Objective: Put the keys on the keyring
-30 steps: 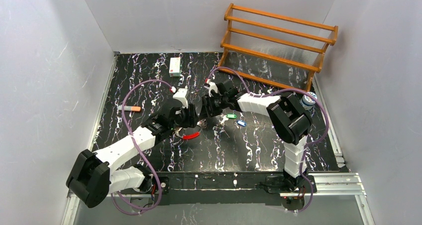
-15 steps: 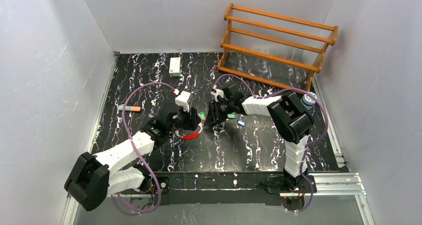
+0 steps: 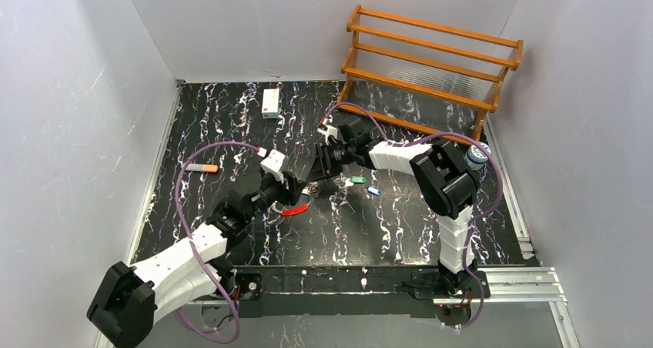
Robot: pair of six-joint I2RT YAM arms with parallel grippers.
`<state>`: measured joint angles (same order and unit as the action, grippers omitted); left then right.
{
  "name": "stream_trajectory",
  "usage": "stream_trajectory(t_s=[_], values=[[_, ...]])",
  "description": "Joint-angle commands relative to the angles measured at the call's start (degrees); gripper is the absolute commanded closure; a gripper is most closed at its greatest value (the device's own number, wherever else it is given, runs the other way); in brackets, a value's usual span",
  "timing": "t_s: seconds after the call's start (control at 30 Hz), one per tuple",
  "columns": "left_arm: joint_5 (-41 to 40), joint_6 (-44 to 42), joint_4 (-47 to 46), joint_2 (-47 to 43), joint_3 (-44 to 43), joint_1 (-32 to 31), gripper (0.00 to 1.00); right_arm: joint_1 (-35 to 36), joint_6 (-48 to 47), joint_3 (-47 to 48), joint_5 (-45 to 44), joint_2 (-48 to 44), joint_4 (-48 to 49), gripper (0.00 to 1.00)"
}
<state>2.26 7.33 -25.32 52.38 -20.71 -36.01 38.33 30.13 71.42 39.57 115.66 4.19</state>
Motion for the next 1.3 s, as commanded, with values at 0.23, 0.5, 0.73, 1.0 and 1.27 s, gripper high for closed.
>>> stream_trajectory(t_s=[0.23,0.5,0.73,1.0,1.27], values=[[5.63,-3.17,-4.87,0.68,2.08,-0.11,0.47,-1.37,-0.31,1.47,-0.28,-0.55,1.03,0.61],[6.12,-2.76,-5.59,3.53,1.73,-0.11,0.48,-1.98,-1.82,-2.69,-0.66,-1.21,-3.12,0.61],[5.57,-2.94,-5.85,3.47,1.55,-0.11,0.48,-1.47,0.64,-3.16,0.79,1.56,-1.33,0.63],[5.08,-2.94,-5.54,1.50,2.42,-0.11,0.48,-0.75,1.84,0.88,2.47,4.08,-0.55,0.67],[5.03,-2.58,-5.10,1.07,2.78,-0.11,0.48,-0.76,2.38,7.18,3.19,5.72,-1.40,0.74]])
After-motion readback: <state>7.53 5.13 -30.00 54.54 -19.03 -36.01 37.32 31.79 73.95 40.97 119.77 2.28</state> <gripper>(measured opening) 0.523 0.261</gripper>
